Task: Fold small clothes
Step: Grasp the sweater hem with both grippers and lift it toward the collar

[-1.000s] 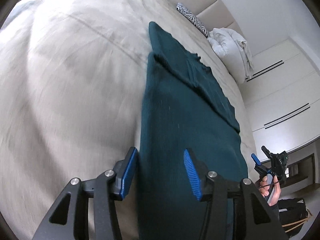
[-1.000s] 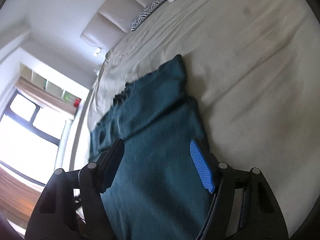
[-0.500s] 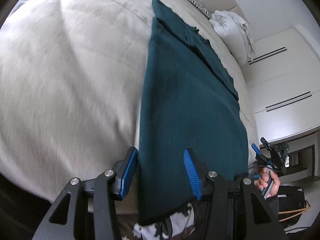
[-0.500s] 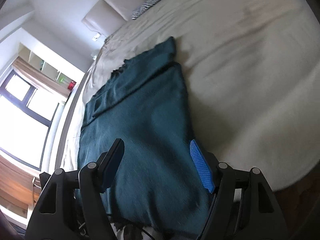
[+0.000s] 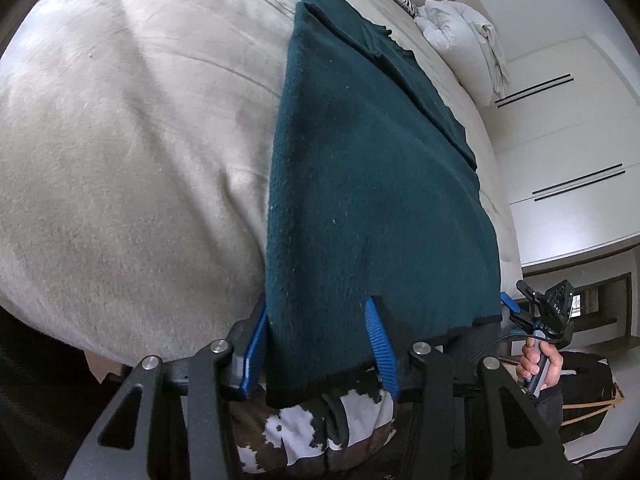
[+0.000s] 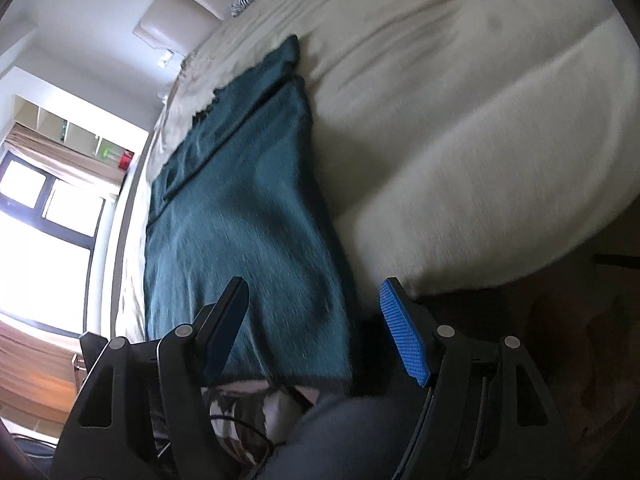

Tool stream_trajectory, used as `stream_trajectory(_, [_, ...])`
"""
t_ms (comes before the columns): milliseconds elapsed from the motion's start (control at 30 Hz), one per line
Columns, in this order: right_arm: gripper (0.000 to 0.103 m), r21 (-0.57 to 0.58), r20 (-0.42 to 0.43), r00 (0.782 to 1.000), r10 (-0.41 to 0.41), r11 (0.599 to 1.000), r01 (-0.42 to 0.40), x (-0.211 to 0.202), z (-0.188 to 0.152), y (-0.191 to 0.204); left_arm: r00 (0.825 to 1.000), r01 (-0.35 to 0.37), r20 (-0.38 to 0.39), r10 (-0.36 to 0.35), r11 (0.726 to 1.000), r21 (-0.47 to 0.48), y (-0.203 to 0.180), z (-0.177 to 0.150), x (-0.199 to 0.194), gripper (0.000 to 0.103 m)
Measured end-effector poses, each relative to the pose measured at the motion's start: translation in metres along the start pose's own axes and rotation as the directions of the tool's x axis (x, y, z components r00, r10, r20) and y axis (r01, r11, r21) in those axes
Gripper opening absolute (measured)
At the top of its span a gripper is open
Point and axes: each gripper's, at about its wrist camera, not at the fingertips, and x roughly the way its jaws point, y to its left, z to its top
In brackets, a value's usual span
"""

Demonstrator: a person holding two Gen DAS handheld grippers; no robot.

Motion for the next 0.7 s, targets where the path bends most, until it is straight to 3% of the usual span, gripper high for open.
stream_trajectory(200, [0.067, 0.031, -0.067, 0.998, -0.013, 0.999, 0.015, 0.004, -0.006, -0.011, 1.000, -0.012, -0.022, 0.013, 1.000, 0.013, -0.002, -0.002, 0.004, 0.029])
stream_trajectory(300, [0.066, 0.041, -0.095, 0.995, 0.008, 0.999, -0.004, 0.007, -0.005, -0.012, 0.999, -0.020, -0.032, 0.020, 1.000, 0.014, -0.001, -0.004, 0.007, 0.013])
stream_trajectory(367, [0.065, 0.041, -0.140, 0.990, 0.027, 0.999, -0.021, 0.012, -0.004, -0.011, 0.999, -0.017, -0.044, 0.018, 1.000, 0.020, -0.002, -0.005, 0.009, 0.008])
stream_trajectory(500, [0.049, 0.015, -0.215, 0.977, 0.003, 1.000, 0.000, 0.021, -0.002, -0.005, 0.999, -0.018, -0.049, 0.020, 0.999, 0.030, -0.002, -0.006, 0.008, 0.007])
stream_trajectory(700, [0.010, -0.031, -0.298, 0.954, -0.030, 0.999, 0.021, 0.035, -0.013, 0.003, 0.998, -0.042, -0.053, 0.046, 0.996, 0.081, -0.014, -0.006, 0.010, 0.006])
